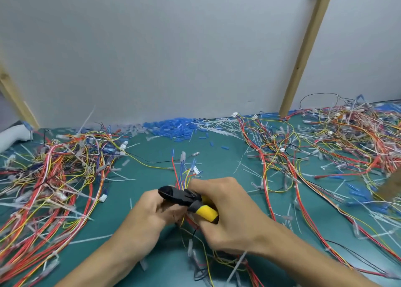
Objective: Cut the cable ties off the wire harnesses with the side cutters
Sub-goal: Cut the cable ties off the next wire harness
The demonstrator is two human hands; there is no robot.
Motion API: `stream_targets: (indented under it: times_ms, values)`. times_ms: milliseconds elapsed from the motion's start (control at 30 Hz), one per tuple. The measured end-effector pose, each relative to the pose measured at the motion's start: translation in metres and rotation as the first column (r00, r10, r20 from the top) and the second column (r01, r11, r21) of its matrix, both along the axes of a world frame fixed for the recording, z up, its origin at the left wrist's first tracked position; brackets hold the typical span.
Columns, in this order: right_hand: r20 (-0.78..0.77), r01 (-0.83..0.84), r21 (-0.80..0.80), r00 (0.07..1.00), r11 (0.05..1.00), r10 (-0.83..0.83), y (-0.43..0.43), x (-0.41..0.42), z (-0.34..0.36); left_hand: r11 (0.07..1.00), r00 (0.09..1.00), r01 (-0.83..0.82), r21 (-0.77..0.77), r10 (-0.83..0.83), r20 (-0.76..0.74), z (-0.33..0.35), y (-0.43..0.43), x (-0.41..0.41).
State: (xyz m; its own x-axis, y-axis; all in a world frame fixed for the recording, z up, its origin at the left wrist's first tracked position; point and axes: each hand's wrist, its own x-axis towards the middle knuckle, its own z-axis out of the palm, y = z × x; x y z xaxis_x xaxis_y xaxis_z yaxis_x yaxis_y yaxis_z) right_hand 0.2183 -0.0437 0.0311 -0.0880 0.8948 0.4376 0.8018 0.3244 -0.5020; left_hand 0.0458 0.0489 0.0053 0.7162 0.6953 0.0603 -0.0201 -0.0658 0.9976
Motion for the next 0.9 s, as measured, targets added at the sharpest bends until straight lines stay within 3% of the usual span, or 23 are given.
stream_targets:
  times_ms: [133,233,433,567,600,733,900]
  values:
    - [0.043,0.027,0.051,0.999,0.998,-0.029,-0.001,0.002,-0.005,1.000,0.999,0.027,-0.011,-0.026,0.040,0.003,-0.008,0.002]
    - [0.045,0.069,0.097,0.996,0.993,-0.074,0.000,0.004,-0.006,0.999,0.997,-0.040,0.008,0.039,0.073,0.004,-0.009,0.004]
    - [-0.104,0.149,0.197,0.986,0.969,-0.130,-0.005,0.011,-0.011,0.984,0.959,-0.173,-0.048,0.179,0.219,0.006,-0.013,0.001]
    - [-0.377,0.228,0.147,0.912,0.962,-0.158,-0.002,0.008,-0.011,0.981,0.925,-0.178,-0.082,0.195,0.326,0.008,-0.003,-0.006]
    - [-0.388,0.242,0.143,0.906,0.960,-0.171,-0.002,0.010,-0.010,0.981,0.919,-0.175,-0.088,0.195,0.343,0.010,0.000,-0.008]
    - [-0.053,0.186,0.203,0.982,0.961,-0.179,-0.004,0.021,-0.008,0.981,0.910,-0.178,-0.081,0.196,0.366,0.014,0.005,-0.014]
    - [0.041,0.126,0.091,0.991,0.988,-0.131,-0.005,0.021,-0.011,0.987,0.911,-0.146,-0.067,0.160,0.381,0.015,0.002,-0.016]
